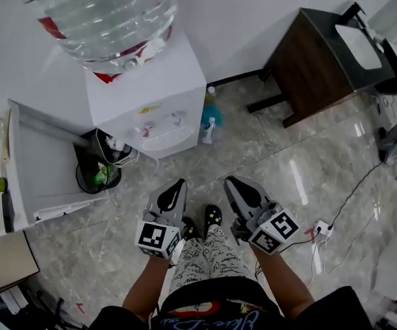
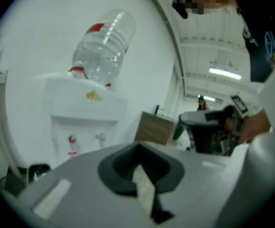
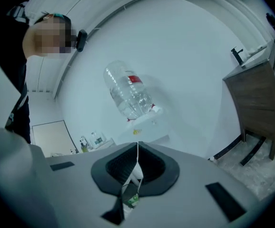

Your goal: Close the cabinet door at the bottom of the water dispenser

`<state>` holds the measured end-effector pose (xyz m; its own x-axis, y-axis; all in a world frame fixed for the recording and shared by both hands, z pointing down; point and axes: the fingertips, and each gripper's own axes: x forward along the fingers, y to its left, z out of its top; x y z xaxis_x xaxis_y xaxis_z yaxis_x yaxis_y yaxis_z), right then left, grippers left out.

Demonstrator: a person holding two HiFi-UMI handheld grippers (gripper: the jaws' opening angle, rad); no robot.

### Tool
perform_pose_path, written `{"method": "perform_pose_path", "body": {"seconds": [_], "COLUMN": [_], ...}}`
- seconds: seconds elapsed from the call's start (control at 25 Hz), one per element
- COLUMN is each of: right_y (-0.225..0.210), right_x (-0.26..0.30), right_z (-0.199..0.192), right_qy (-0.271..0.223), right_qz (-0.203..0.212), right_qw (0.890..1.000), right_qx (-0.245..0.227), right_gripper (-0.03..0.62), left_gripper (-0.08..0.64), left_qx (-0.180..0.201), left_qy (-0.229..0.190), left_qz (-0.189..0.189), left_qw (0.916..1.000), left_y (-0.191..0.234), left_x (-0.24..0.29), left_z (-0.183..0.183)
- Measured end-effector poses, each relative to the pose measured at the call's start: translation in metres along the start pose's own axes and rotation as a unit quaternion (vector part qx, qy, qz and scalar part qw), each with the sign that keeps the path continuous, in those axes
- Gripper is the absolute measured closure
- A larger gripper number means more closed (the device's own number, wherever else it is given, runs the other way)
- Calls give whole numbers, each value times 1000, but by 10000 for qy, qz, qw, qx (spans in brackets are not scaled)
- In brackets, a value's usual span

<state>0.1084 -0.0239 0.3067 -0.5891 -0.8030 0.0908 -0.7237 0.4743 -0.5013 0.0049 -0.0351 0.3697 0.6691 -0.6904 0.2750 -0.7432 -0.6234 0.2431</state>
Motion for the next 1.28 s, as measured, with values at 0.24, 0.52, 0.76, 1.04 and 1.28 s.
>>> {"method": "perform_pose_path", "body": {"seconds": [0.24, 0.52, 0.76, 1.04, 1.28], "right_y": [70, 135, 147, 151, 152], "right_x": [-21, -25, -37, -42, -43], "right_z": [39, 74, 71, 67, 70], "right_qy": [254, 126, 188, 225, 228], "right_qz": [597, 1445, 1489, 1511, 1565], "right_qw": [9972, 9878, 9877, 9874, 9869], "right_qx": [-362, -571, -433, -414, -334], "right_gripper": [575, 577, 577, 577, 577], "left_gripper": [561, 561, 561, 561, 561], "left_qx": [89, 242, 239, 55, -63], "left_qy": [-304, -494, -717, -692, -628], "left_qz": [-90, -348, -388, -435, -330], "left_qw": [9995, 9979, 9964, 9966, 9975], "left_y": [-47, -73, -77, -82, -76], "left_x": [-59, -95, -103, -108, -113], "left_z": [84, 138, 155, 142, 136]}}
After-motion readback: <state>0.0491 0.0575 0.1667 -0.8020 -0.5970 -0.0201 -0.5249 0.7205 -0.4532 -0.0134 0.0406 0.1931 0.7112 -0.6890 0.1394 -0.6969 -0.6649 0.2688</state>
